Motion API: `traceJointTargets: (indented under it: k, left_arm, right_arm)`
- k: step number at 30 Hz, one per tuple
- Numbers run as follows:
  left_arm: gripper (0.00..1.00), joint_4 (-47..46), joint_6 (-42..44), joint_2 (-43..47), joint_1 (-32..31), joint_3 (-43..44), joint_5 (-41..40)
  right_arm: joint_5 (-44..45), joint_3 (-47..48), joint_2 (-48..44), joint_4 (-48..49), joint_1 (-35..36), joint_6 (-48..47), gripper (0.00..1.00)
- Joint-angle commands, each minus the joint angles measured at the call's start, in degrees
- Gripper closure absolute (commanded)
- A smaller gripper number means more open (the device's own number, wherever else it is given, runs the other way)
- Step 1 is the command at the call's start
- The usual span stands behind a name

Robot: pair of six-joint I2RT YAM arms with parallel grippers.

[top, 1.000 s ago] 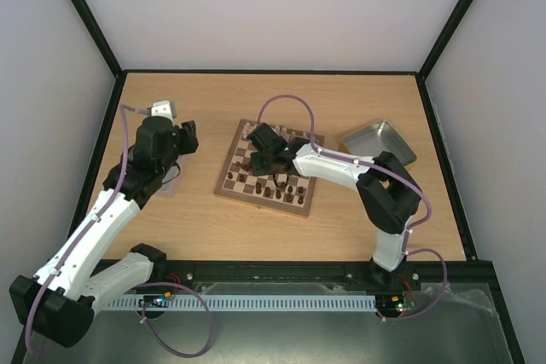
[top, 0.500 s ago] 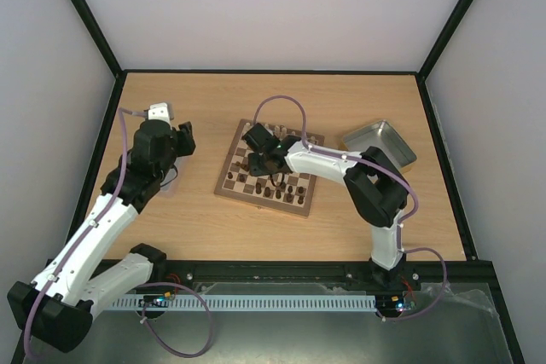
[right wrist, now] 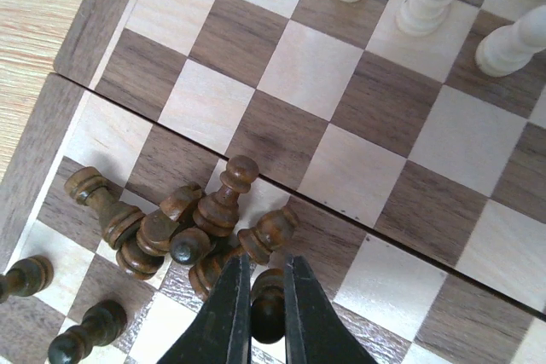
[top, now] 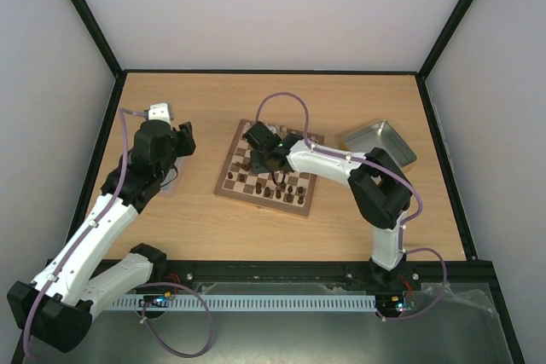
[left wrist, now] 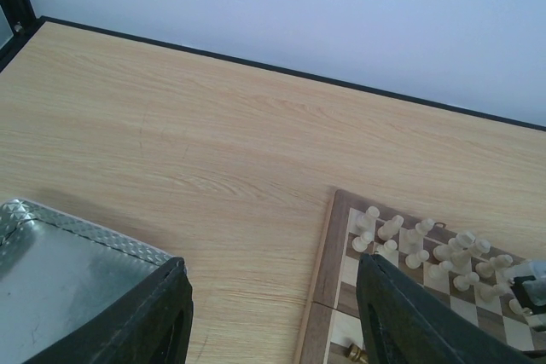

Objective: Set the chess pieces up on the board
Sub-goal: Pick up the chess piece from the chessboard, then place the chess piece on the chessboard.

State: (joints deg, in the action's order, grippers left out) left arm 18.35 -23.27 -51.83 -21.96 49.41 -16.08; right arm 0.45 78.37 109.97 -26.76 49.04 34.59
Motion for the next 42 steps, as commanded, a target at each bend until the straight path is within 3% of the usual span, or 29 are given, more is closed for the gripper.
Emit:
traceJointTargets:
  k: [1,42]
  left_arm:
    - [0.45,-0.85,0.81,0.67,-0.29,-0.85,-0.95]
    - [0.44,-1.1,0.86,0.45,-0.28,-1.15,-0.18]
  right_arm:
    - [2.54,-0.21,-3.87,-2.67,-0.09,0.31,0.96]
    - [-5.95,-7.13,-7.3,-7.42,0.62,-0.89,0.92]
